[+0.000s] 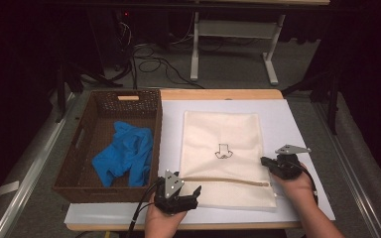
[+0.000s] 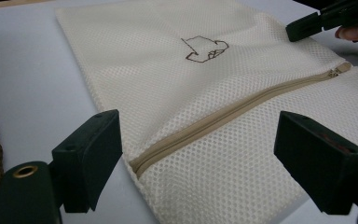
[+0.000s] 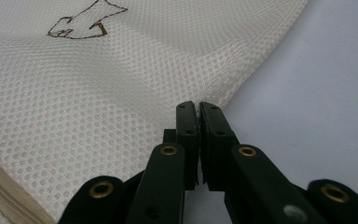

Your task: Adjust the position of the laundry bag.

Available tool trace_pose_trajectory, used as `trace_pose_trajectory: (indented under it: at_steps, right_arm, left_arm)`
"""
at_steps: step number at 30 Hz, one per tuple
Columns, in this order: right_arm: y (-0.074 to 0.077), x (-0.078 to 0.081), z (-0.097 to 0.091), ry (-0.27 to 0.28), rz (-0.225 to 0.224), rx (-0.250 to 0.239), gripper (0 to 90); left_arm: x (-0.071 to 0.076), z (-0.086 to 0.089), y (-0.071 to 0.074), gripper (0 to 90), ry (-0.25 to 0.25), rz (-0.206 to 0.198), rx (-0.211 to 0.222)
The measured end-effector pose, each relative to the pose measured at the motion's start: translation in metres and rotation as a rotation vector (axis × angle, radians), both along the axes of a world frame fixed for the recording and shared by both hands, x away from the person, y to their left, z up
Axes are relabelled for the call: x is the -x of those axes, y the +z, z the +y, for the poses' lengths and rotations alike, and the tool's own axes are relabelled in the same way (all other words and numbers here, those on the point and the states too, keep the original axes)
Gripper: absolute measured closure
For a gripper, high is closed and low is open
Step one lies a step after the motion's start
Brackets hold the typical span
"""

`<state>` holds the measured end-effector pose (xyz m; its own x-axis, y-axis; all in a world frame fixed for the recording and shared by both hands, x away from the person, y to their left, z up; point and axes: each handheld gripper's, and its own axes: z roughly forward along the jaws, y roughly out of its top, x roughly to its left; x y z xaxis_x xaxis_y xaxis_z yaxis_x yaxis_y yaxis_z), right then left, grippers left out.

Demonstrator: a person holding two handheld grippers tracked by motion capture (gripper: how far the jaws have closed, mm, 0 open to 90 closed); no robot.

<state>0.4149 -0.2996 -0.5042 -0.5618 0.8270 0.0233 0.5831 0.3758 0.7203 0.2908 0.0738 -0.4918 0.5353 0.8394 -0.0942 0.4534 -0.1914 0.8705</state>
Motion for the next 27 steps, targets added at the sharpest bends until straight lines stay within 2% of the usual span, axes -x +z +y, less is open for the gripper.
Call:
trace_pose_trajectory:
  at_steps: [8,13,18,22,24,25,26,27]
  right_arm:
    - [0.0,0.008,-0.024,-0.012,0.003,-0.002,88.0]
    - [0.001,0.012,-0.04,-0.043,0.0,-0.008,87.9]
    - [-0.001,0.011,-0.045,-0.05,0.006,-0.012,87.8]
    - [-0.002,0.011,-0.041,-0.046,0.003,0.011,87.0]
    - [-0.001,0.011,-0.042,-0.047,0.002,0.005,83.2]
    - [0.0,0.012,-0.044,-0.057,-0.007,-0.005,75.0]
    - [0.0,0.012,-0.044,-0.057,-0.007,-0.005,75.0]
    - [0.003,0.014,-0.045,-0.066,-0.022,-0.023,69.4]
  left_arm:
    - [-0.001,-0.004,-0.002,16.0,-0.016,0.013,-0.009]
    - [-0.001,-0.006,-0.004,16.2,-0.025,0.023,-0.015]
    - [-0.002,-0.006,-0.004,16.2,-0.027,0.026,-0.007]
    - [-0.002,-0.007,-0.004,16.2,-0.03,0.026,-0.01]
    - [-0.002,-0.006,-0.004,16.2,-0.03,0.026,-0.008]
    - [-0.002,-0.006,-0.004,16.3,-0.029,0.026,-0.009]
    - [-0.002,-0.006,-0.004,16.3,-0.029,0.026,-0.008]
    - [-0.002,-0.006,-0.004,16.4,-0.029,0.027,-0.003]
